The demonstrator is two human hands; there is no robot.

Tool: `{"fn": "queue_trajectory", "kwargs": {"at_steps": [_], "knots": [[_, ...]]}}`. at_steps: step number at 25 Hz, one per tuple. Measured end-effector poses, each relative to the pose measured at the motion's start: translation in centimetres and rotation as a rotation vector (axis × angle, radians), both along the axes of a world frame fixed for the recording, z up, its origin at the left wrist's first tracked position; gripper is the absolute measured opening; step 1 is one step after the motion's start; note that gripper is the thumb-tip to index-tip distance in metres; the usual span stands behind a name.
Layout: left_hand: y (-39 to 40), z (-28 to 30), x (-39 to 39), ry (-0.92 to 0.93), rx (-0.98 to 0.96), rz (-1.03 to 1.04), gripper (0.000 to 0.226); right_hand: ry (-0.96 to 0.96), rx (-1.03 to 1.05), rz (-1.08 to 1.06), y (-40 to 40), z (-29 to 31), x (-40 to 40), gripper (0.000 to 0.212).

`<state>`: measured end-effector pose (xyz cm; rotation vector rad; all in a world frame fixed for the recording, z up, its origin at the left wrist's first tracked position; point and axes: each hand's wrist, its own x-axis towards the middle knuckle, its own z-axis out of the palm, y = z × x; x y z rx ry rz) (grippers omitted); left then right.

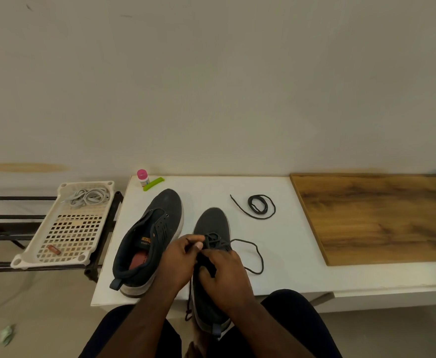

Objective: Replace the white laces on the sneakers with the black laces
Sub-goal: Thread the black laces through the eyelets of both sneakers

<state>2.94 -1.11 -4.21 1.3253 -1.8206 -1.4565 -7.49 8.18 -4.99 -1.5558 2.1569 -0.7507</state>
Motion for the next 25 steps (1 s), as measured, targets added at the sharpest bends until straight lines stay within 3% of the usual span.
{"fn": "queue_trajectory", "kwargs": {"at_steps": [2,4,6,10,15,19,21,23,25], "knots": [[0.1,0.4,-0.3,-0.006,-0.069,0.050,0.018,0.000,0.009,-0.005,-0.1,-0.1,-0.1,0.033],[-0.1,1.5,-0.4,0.169,-0.046,0.251,0.024,-0.002,0.017,-0.014,0.0,-0.1,-0.3,0.039],[-0.4,1.9,-0.1,0.278,-0.021,0.311,0.026,-0.008,0.013,-0.021,0.1,-0.2,-0.3,0.043],[-0.3,0.4,0.6,-0.195,-0.219,-0.076,0.010,-0.025,0.011,-0.014,0.1,-0.3,-0.1,0.041],[-0.7,0.1,0.2,-0.379,-0.241,-0.120,0.021,-0.025,0.028,-0.035,0.1,-0.6,-0.2,0.040],[-0.5,0.1,0.4,-0.358,-0.136,-0.165,0.015,-0.034,0.008,-0.049,0.1,-0.3,-0.2,0.035],[-0.6,0.6,0.4,-0.387,-0.174,-0.192,0.014,-0.040,0.000,-0.052,0.2,-0.2,-0.2,0.033],[-0.6,1.3,0.2,-0.289,-0.213,-0.070,0.018,-0.038,-0.007,-0.042,0.2,-0.2,-0.2,0.035],[-0.4,1.9,0.2,0.110,-0.052,0.181,0.022,-0.037,-0.002,-0.044,0.2,-0.3,-0.2,0.038]]}}
